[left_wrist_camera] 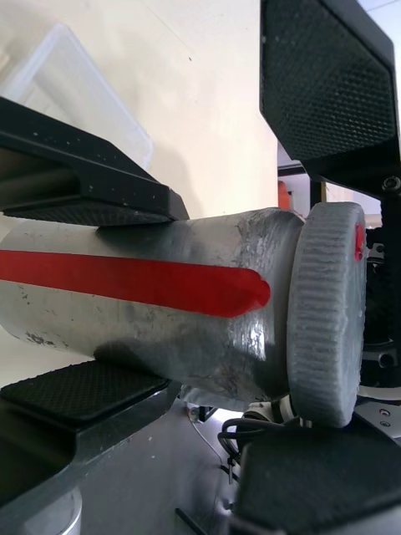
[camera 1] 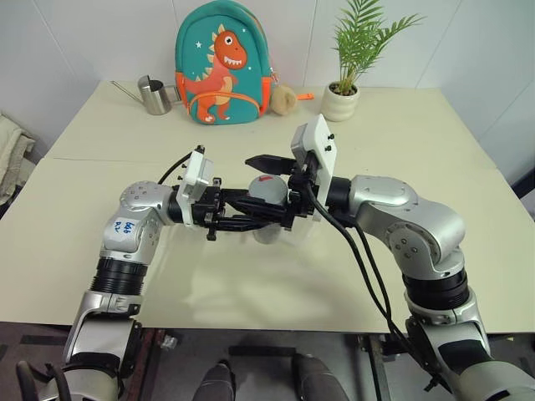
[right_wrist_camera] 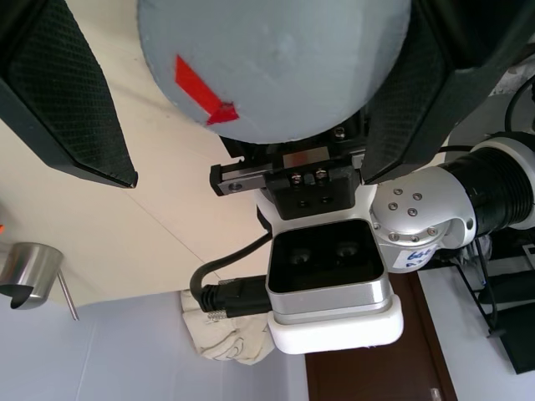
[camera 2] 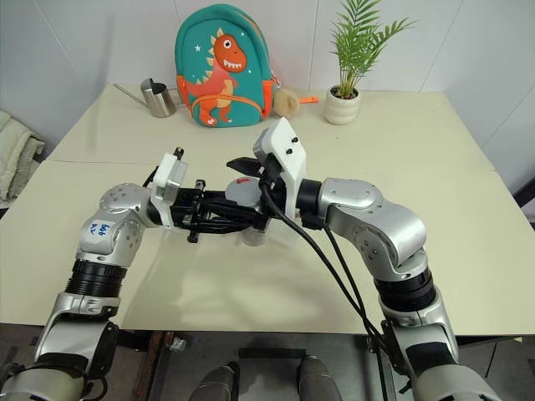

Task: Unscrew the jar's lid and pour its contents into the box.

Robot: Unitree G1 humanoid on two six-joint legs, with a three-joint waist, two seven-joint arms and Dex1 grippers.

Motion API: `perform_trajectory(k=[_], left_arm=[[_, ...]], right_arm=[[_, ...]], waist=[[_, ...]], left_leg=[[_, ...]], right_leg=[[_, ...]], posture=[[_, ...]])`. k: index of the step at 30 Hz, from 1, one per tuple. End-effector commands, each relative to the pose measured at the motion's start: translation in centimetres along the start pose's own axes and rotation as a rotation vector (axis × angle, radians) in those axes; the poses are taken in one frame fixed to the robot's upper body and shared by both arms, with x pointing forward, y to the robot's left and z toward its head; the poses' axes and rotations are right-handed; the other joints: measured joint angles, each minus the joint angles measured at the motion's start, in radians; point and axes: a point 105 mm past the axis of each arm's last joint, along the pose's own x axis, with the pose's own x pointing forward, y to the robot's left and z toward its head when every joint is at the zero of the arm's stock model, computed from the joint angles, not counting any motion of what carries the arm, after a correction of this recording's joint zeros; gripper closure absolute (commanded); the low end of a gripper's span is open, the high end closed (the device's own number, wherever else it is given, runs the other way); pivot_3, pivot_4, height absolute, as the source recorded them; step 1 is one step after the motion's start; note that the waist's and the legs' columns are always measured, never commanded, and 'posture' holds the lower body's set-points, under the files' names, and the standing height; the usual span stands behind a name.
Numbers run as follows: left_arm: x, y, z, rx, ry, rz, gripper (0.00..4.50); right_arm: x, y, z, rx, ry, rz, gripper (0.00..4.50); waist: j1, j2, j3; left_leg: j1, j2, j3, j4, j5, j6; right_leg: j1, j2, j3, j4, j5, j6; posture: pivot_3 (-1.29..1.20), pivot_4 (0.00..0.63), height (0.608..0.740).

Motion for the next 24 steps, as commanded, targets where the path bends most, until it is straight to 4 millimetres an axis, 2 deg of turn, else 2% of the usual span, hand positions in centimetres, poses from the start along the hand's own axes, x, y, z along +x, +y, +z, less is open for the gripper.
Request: perform_trajectory(k=[1, 14, 24], left_arm=[[0.0, -0.1, 0.7, 0.041, -0.006, -0.005, 2.65], [-0.5, -0.1, 0.5, 0.036, 0.007, 0.005, 2.65], [-0.5, 0.0, 0.5, 0.036, 0.010, 0.003, 2.65]], right_arm=[[-0.8, -0.2, 1.1, -0.040, -0.036, -0.016, 0.02], [-2.9, -0.8, 1.0, -0.057, -0.002, -0.075, 0.02], [-3.8, -0.9, 0.9, -0.064, 0.017, -0.099, 0.02]], waist=[[0.000, 0.000, 0.000], [0.000, 0.000, 0.000], [0.001, 0.000, 0.000]], left_leg=[[0.000, 0.000, 0.000, 0.000, 0.000, 0.000], [0.000, 0.000, 0.000, 0.000, 0.000, 0.000], [0.000, 0.000, 0.000, 0.000, 0.000, 0.000]], right_leg=[[0.000, 0.000, 0.000, 0.000, 0.000, 0.000], [0.000, 0.000, 0.000, 0.000, 0.000, 0.000], [0.000, 0.000, 0.000, 0.000, 0.000, 0.000]], posture=[[0.00, 0.150, 0.740], [0.00, 0.150, 0.740], [0.00, 0.150, 0.740]])
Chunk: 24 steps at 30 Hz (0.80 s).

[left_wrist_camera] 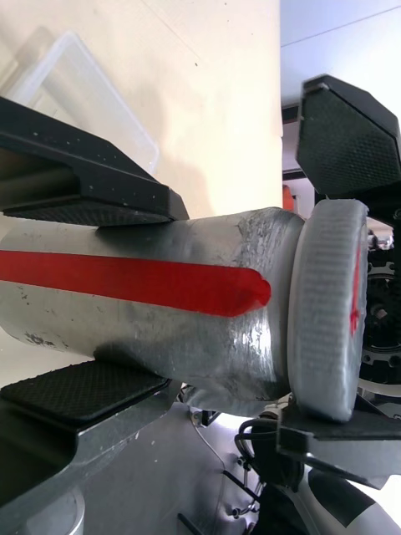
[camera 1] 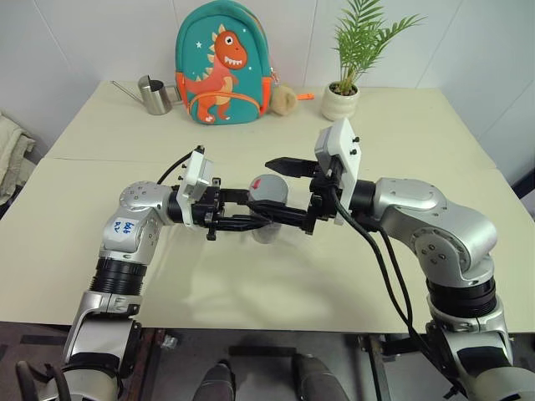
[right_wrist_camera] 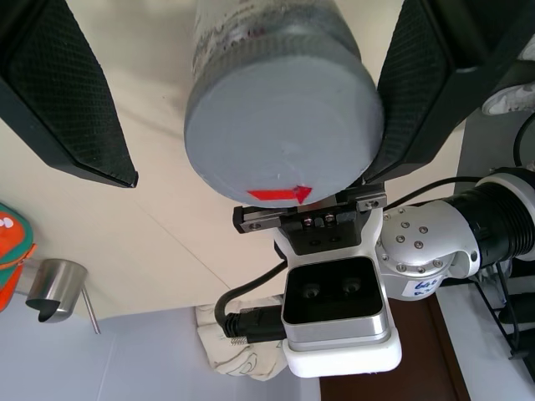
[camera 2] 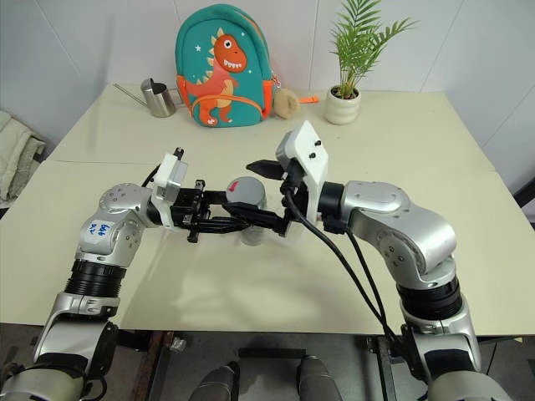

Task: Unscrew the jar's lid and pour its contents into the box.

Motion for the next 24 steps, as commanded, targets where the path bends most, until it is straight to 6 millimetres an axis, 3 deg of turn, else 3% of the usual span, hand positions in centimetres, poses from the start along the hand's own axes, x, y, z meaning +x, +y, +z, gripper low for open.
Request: perform_trajectory(k=[1, 24], left_arm=[[-0.34, -0.12, 0.63, 0.035, -0.005, -0.008, 2.65], [-0.24, 0.38, 0.68, 0.042, -0.002, -0.002, 2.65]], right_arm=[[-1.21, -0.74, 0.92, -0.036, -0.020, -0.062, 0.02], [-2.17, 0.03, 0.78, -0.045, 0.009, -0.028, 0.02]], waist=[[0.000, 0.000, 0.000], [0.001, 0.000, 0.000]], left_leg=[[0.000, 0.000, 0.000, 0.000, 0.000, 0.000], [0.000, 0.000, 0.000, 0.000, 0.000, 0.000]], right_leg=[[0.000, 0.000, 0.000, 0.000, 0.000, 0.000], [0.000, 0.000, 0.000, 0.000, 0.000, 0.000]], posture=[[0.00, 0.150, 0.740], [0.00, 0.150, 0.740]])
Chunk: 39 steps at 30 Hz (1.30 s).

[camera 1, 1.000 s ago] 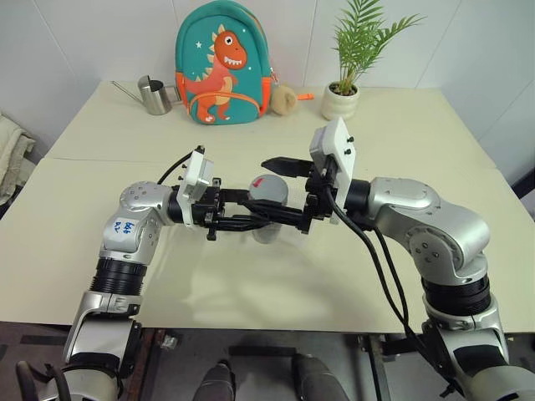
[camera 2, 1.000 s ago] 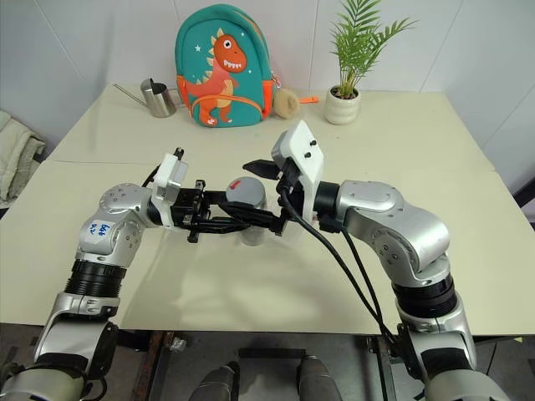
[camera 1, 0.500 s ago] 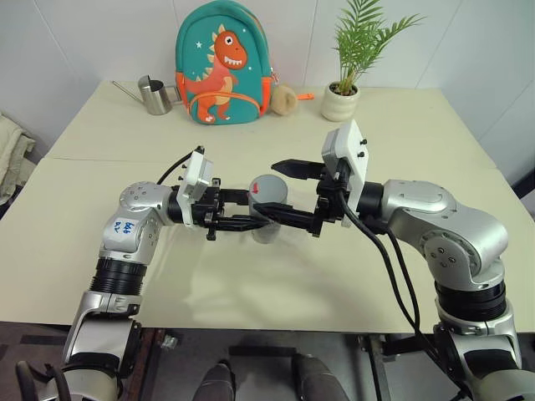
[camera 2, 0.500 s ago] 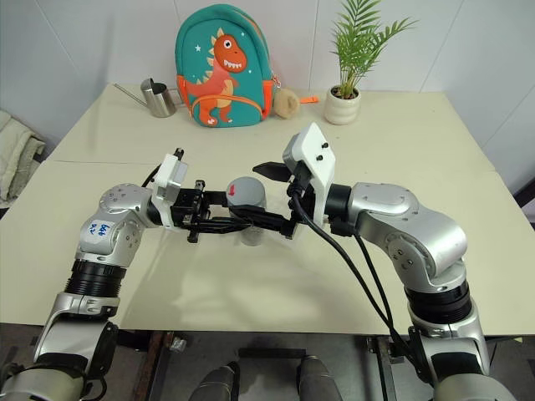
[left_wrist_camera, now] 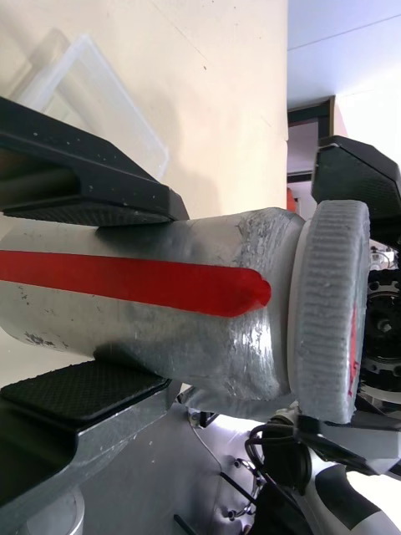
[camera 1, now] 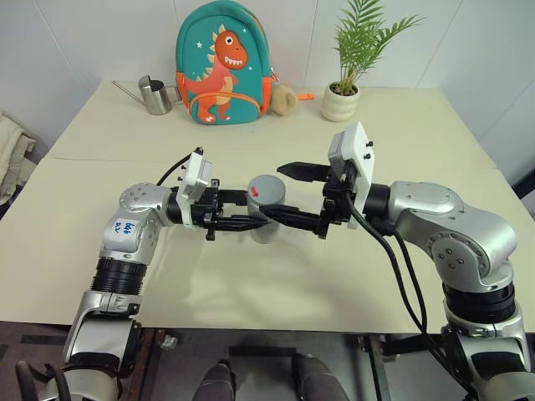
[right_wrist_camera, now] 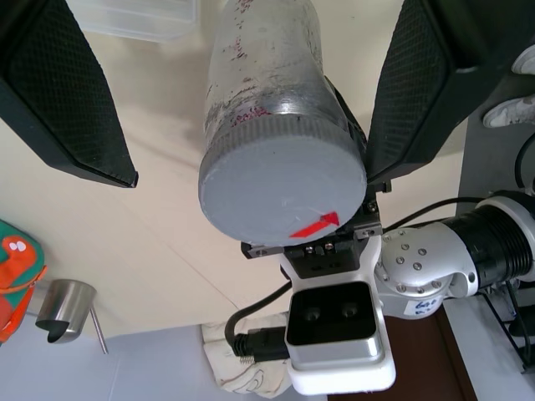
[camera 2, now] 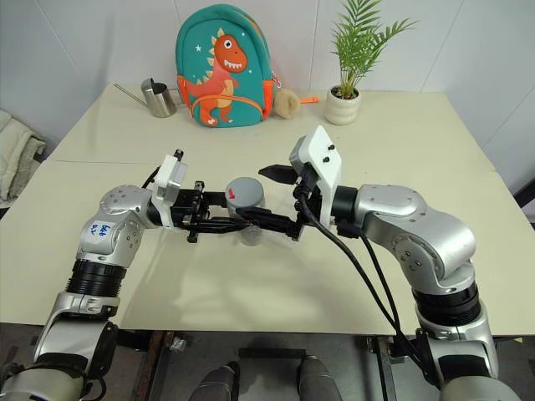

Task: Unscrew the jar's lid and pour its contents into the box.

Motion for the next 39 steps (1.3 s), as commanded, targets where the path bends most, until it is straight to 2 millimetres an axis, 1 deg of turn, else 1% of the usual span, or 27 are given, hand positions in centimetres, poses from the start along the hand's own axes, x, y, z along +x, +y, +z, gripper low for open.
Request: perform_trajectory(k=[1, 8, 24, 39], left_arm=[[0.1, 0.1, 1.2, 0.056, -0.004, -0.015, 2.65], [0.1, 0.1, 1.2, 0.050, -0.008, -0.019, 2.65], [0.2, 0.3, 1.3, 0.059, -0.008, -0.015, 2.65], [0.3, 0.3, 1.2, 0.059, -0.010, -0.013, 2.65]], right_arm=[[-0.7, 0.2, 1.0, -0.045, -0.024, -0.012, 0.02], [-0.5, 0.5, 1.8, -0.056, -0.041, 0.004, 0.02], [0.6, 1.4, 1.8, -0.037, -0.041, 0.052, 0.02], [0.7, 1.1, 2.3, -0.066, -0.037, 0.039, 0.02]], waist=[[0.000, 0.000, 0.000], [0.000, 0.000, 0.000], [0.000, 0.000, 0.000], [0.000, 0.000, 0.000]], left_leg=[[0.000, 0.000, 0.000, 0.000, 0.000, 0.000], [0.000, 0.000, 0.000, 0.000, 0.000, 0.000], [0.000, 0.000, 0.000, 0.000, 0.000, 0.000], [0.000, 0.000, 0.000, 0.000, 0.000, 0.000]], right_leg=[[0.000, 0.000, 0.000, 0.000, 0.000, 0.000], [0.000, 0.000, 0.000, 0.000, 0.000, 0.000], [0.000, 0.000, 0.000, 0.000, 0.000, 0.000], [0.000, 0.000, 0.000, 0.000, 0.000, 0.000]], posture=[[0.00, 0.150, 0.740], [0.00, 0.150, 0.740], [0.00, 0.150, 0.740], [0.00, 0.150, 0.740]])
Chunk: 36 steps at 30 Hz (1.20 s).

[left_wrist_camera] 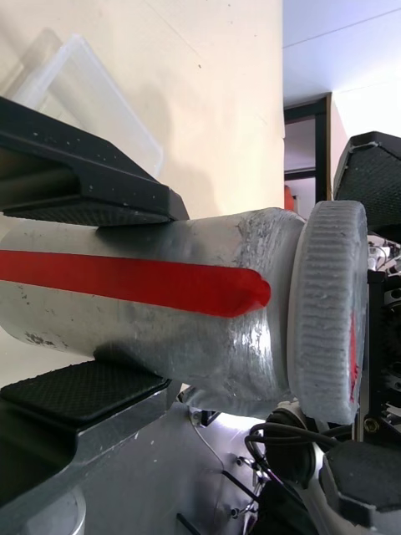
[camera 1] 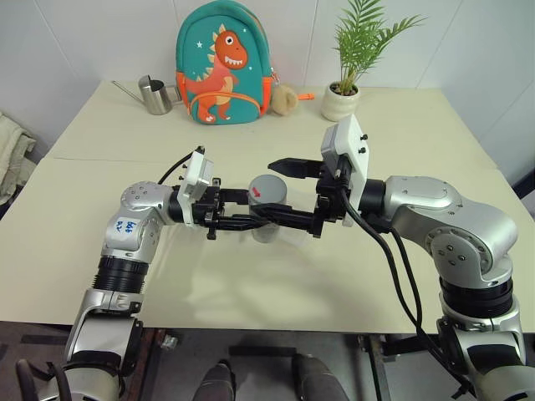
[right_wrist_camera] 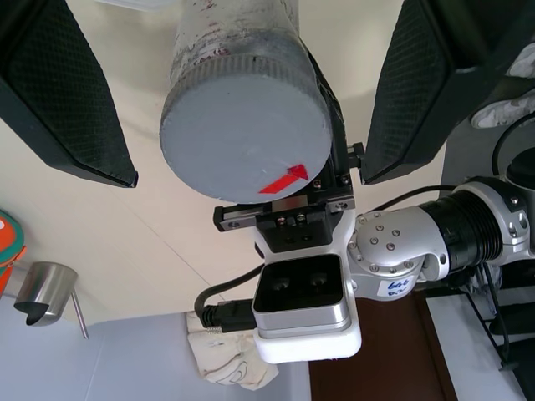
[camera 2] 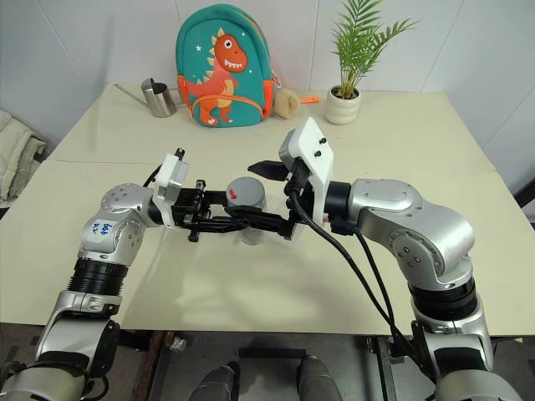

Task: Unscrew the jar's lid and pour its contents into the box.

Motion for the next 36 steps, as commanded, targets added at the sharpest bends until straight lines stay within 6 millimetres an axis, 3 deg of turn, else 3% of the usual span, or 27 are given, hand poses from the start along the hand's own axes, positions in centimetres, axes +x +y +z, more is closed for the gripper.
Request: perform_trajectory(k=[1, 14, 18, 33, 36], left_arm=[[0.06, 0.29, 1.09, 0.051, -0.011, -0.002, 2.65], [0.03, 0.28, 1.07, 0.056, -0.010, 0.000, 2.65], [0.04, 0.33, 1.09, 0.058, -0.011, 0.002, 2.65], [0.09, 0.46, 1.09, 0.061, -0.010, 0.001, 2.65], [0.06, 0.50, 1.09, 0.062, -0.008, 0.003, 2.65]], right_arm=[[-0.12, 0.25, 1.24, -0.061, -0.025, -0.001, 0.02], [-0.07, 0.32, 1.10, -0.065, -0.017, 0.007, 0.02], [-0.08, 0.26, 1.15, -0.065, -0.018, 0.007, 0.87], [-0.17, 0.18, 0.64, -0.074, 0.011, 0.010, 0.87], [-0.12, 0.13, 0.58, -0.074, 0.012, 0.008, 1.43]], waist=[[0.000, 0.000, 0.000], [0.000, 0.000, 0.000], [0.000, 0.000, 0.000], [0.000, 0.000, 0.000], [0.000, 0.000, 0.000]], left_leg=[[0.000, 0.000, 0.000, 0.000, 0.000, 0.000], [0.000, 0.000, 0.000, 0.000, 0.000, 0.000], [0.000, 0.000, 0.000, 0.000, 0.000, 0.000], [0.000, 0.000, 0.000, 0.000, 0.000, 0.000], [0.000, 0.000, 0.000, 0.000, 0.000, 0.000]], right_leg=[[0.000, 0.000, 0.000, 0.000, 0.000, 0.000], [0.000, 0.000, 0.000, 0.000, 0.000, 0.000], [0.000, 0.000, 0.000, 0.000, 0.000, 0.000], [0.000, 0.000, 0.000, 0.000, 0.000, 0.000], [0.000, 0.000, 0.000, 0.000, 0.000, 0.000]], posture=[[0.00, 0.150, 0.740], [0.00, 0.150, 0.740], [0.00, 0.150, 0.740], [0.00, 0.150, 0.740], [0.00, 0.150, 0.740]])
